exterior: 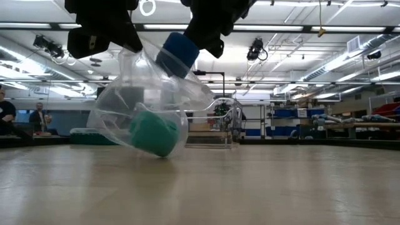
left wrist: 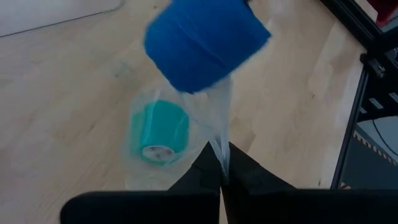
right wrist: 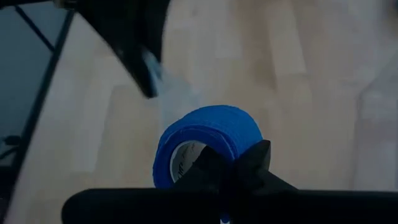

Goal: Roll bandage
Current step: Put the blue bandage into the transparent zip bag

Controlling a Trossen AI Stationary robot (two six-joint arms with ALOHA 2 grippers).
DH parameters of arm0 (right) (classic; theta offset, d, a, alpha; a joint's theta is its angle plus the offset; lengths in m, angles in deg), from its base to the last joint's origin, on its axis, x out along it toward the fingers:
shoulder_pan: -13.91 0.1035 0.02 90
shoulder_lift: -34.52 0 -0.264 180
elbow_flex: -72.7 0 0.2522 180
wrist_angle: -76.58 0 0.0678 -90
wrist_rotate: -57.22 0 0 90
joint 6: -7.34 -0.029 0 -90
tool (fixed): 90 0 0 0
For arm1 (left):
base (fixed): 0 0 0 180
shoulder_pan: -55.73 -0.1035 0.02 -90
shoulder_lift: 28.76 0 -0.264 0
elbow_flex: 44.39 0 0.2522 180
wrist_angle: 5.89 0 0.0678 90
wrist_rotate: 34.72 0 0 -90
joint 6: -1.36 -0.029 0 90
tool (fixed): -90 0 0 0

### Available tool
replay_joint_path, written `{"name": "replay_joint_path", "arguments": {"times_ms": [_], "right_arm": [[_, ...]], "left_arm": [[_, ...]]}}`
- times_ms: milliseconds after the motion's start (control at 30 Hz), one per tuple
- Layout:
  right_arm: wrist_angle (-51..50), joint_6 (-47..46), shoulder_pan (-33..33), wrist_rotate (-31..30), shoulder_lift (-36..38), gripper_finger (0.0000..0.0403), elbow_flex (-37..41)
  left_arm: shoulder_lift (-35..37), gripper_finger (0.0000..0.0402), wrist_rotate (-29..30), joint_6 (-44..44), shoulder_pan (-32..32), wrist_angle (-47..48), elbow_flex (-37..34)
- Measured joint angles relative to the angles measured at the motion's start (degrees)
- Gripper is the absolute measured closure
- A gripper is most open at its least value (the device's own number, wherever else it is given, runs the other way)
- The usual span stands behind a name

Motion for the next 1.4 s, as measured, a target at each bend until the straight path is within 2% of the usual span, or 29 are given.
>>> {"name": "replay_joint_path", "arguments": {"times_ms": [167,267,433,533,667,767,900,967,1100,1233,1400], "right_arm": [[2.1,-0.8,0.2,1.2,0.0,0.0403,0.0],[3.6,-1.4,0.3,4.7,0.0,0.0403,0.0],[2.6,0.5,1.7,4.5,0.1,0.0403,0.0],[2.1,3.0,2.4,6.8,0.0,0.0403,0.0],[0.1,3.9,3.2,2.0,0.0,0.0403,0.0],[1.1,6.8,3.1,6.7,0.0,0.0403,0.0],[1.3,5.3,3.2,4.8,0.0,0.0403,0.0],[3.2,5.2,3.2,7.6,0.0,0.0403,0.0],[2.9,3.1,4.0,3.3,0.0,0.0403,0.0],[4.0,4.0,3.8,9.3,-1.2,0.0403,0.0],[1.0,-0.2,3.4,3.7,-1.9,0.0403,-0.1]], "left_arm": [[0.0,0.0398,0.5,0.1,0.0,0.0,0.0],[0.0,0.0398,0.5,0.5,0.0,0.0,0.0],[0.0,0.0398,0.5,1.9,0.0,0.0,0.0],[0.0,0.0398,0.5,2.9,0.0,0.0,0.0],[0.0,0.0398,0.6,3.1,0.0,0.1,0.0],[0.0,0.0398,0.7,3.1,0.0,0.0,0.0],[0.0,0.0398,0.7,3.1,0.0,0.0,0.0],[0.0,0.0398,0.7,3.2,0.0,-0.1,0.0],[0.0,0.0398,0.7,3.3,0.0,-0.1,0.0],[0.0,0.0398,0.7,3.3,0.0,-1.5,0.0],[0.0,0.0398,0.6,3.3,0.0,-2.1,0.0]]}}
